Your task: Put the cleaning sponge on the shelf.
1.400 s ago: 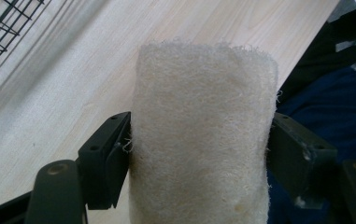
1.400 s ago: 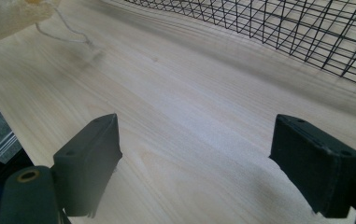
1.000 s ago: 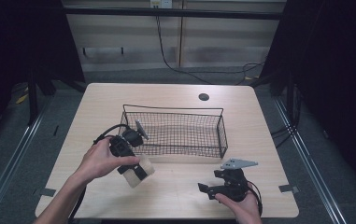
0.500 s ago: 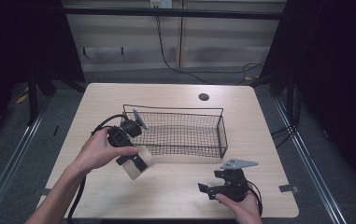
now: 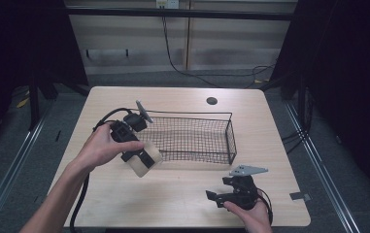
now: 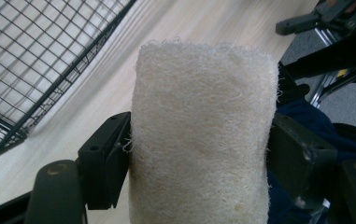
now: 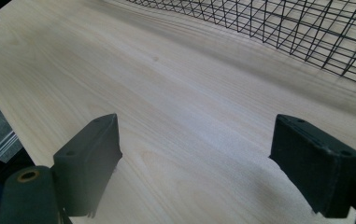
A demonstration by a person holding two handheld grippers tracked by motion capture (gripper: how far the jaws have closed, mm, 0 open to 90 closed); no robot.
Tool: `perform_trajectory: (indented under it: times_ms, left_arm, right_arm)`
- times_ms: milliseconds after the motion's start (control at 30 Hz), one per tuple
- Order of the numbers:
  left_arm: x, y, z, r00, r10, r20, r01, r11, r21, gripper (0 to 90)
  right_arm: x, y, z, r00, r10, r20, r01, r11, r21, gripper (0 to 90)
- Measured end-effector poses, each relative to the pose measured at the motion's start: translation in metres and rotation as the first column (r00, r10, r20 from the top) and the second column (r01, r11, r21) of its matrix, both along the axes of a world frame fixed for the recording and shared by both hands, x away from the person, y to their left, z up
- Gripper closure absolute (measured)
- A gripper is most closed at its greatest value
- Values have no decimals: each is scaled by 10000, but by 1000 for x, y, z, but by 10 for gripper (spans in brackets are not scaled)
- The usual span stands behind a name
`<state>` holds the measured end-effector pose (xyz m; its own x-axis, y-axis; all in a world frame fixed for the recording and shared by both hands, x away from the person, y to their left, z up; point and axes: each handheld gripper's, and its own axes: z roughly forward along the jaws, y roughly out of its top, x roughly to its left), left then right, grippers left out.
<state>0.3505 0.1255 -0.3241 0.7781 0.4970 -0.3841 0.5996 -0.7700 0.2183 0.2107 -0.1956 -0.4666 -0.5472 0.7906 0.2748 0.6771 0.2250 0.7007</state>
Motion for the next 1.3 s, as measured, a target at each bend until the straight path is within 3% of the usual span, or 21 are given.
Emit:
perform_trajectory:
  times_ms: [267,667,700,833,1000,1233,1267,1300]
  left_arm:
    - [9,0,14,9992,386,144,-382,9988,-295,274]
    - [21,5,29,9930,1088,459,-1080,9940,-190,275]
    - [23,6,31,9894,1372,480,-1361,9904,-246,275]
    - [28,7,33,9842,1699,500,-1691,9854,-204,275]
    - [36,6,29,9736,2212,567,-2222,9749,118,274]
    - [50,9,26,9475,3121,702,-3148,9486,314,274]
    - [50,9,26,9475,3121,702,-3148,9486,314,274]
    - [51,9,26,9432,3238,749,-3269,9444,339,274]
  right_arm:
    - [0,-1,0,10000,2,12,-2,10000,4,154]
    - [0,0,0,10000,16,-22,-16,10000,15,154]
    - [0,0,0,10000,-6,-42,6,10000,13,154]
    - [-1,0,0,10000,-2,-63,2,10000,22,155]
    - [0,0,0,10000,-20,-70,20,10000,31,155]
    - [0,0,0,10000,-16,-64,16,10000,20,155]
    - [0,0,0,10000,-16,-64,16,10000,20,155]
    - [-1,0,0,10000,-19,-56,19,10000,13,155]
